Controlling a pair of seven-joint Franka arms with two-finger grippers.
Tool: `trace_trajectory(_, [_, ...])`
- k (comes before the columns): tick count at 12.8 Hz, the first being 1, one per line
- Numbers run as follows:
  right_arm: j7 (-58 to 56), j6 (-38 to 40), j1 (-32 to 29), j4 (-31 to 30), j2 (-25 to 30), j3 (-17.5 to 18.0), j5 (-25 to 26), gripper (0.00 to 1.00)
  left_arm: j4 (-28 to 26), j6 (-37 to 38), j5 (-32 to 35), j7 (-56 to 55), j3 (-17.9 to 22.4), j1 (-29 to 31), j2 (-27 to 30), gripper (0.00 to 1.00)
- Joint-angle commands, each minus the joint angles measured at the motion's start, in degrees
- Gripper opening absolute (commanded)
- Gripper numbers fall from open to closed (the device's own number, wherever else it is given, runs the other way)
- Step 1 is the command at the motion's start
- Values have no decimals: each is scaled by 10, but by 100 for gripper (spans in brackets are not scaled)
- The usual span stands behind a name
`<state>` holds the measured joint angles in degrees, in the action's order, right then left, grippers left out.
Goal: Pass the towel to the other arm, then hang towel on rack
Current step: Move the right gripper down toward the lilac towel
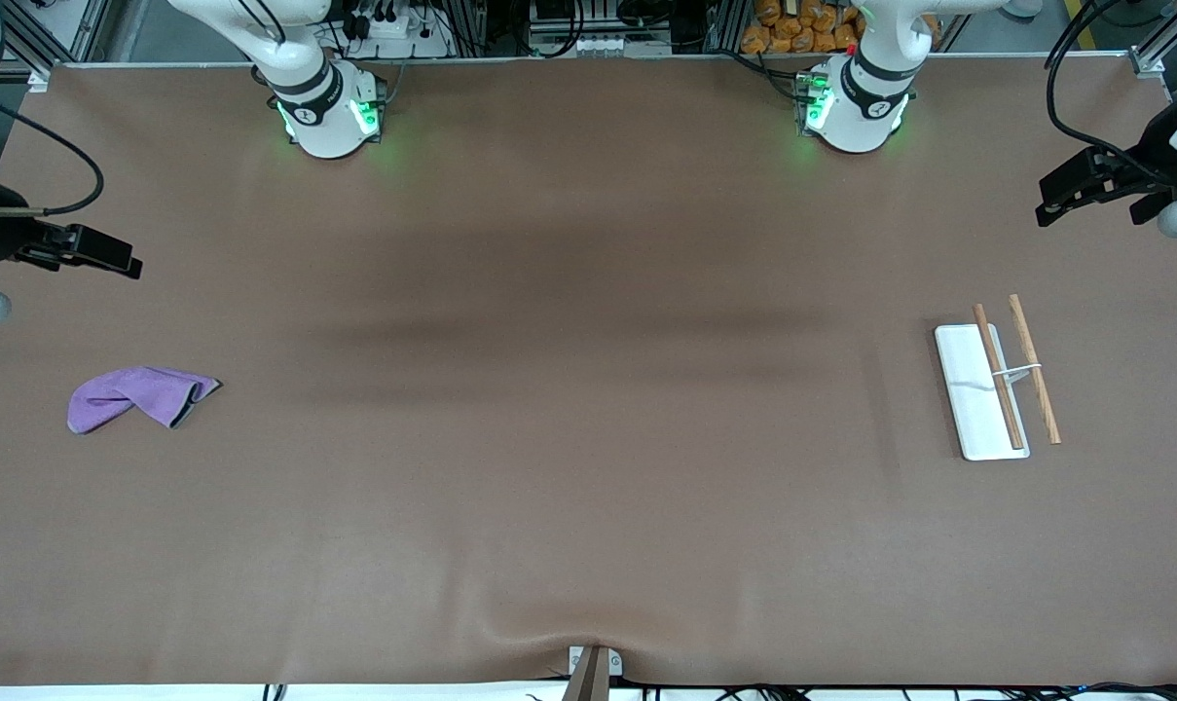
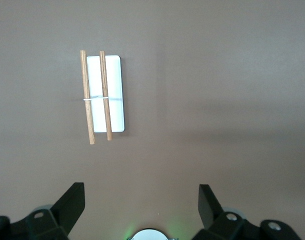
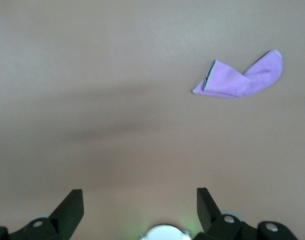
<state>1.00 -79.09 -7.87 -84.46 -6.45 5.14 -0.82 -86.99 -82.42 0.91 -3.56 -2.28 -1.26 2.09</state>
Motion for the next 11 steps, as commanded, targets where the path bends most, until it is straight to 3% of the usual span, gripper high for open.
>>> trace_trajectory(1, [-130,5,-42,-15,-20,4,3,100,15,1,6,8,-3,1,-4,100])
trace_trajectory(4, [-237,-23,-64,-22,-53,3,19,100,15,1,5,9,-4,2,-3,100])
trace_trajectory(6, [-297,-81,-96,-44,-79,3,20,100,16,1,6,15,-3,2,-2,100])
trace_trajectory(11, [-605,-218,-147,-49,-167,3,49,100,16,1,5,27,-4,3,-3,100])
